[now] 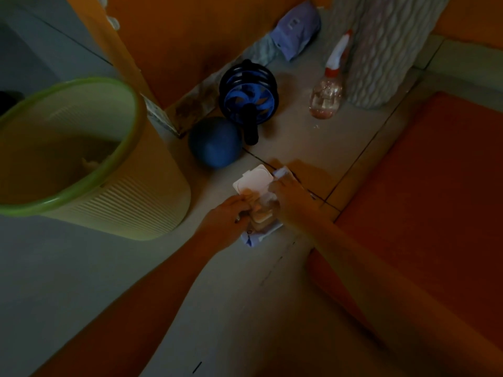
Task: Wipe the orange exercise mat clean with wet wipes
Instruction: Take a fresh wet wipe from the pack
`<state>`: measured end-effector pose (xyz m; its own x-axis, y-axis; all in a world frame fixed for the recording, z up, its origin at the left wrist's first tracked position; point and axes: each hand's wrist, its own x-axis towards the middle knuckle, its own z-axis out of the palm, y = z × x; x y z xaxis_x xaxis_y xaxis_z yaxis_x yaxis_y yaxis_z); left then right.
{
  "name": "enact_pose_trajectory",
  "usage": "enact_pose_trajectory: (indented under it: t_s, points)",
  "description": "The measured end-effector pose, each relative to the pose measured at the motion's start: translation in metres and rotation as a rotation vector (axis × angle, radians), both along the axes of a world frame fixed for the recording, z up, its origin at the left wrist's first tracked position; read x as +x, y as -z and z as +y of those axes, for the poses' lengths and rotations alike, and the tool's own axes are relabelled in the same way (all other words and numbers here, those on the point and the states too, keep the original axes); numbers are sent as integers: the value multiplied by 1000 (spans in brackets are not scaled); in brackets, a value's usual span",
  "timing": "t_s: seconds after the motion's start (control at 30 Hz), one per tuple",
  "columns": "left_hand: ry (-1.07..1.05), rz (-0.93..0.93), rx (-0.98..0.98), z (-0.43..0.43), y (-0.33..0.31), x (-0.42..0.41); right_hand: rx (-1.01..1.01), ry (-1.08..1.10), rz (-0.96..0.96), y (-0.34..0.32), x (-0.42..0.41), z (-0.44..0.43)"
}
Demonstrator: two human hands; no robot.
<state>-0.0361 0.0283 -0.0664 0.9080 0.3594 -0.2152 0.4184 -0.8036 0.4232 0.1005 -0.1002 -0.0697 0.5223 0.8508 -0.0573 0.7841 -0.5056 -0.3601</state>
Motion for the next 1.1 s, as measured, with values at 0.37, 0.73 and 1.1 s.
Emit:
enact_pose_trajectory:
  t_s: [0.37,0.73,1.1]
  points:
    - [-21,-16,82,-11,-1,3,408,357,270,-35,10,-22]
    - [-175,144,240,-36,-18,24,261,531,768,-85,52,-134]
    - [88,292,373,-142,-52,29,100,540,600,-72,52,-217]
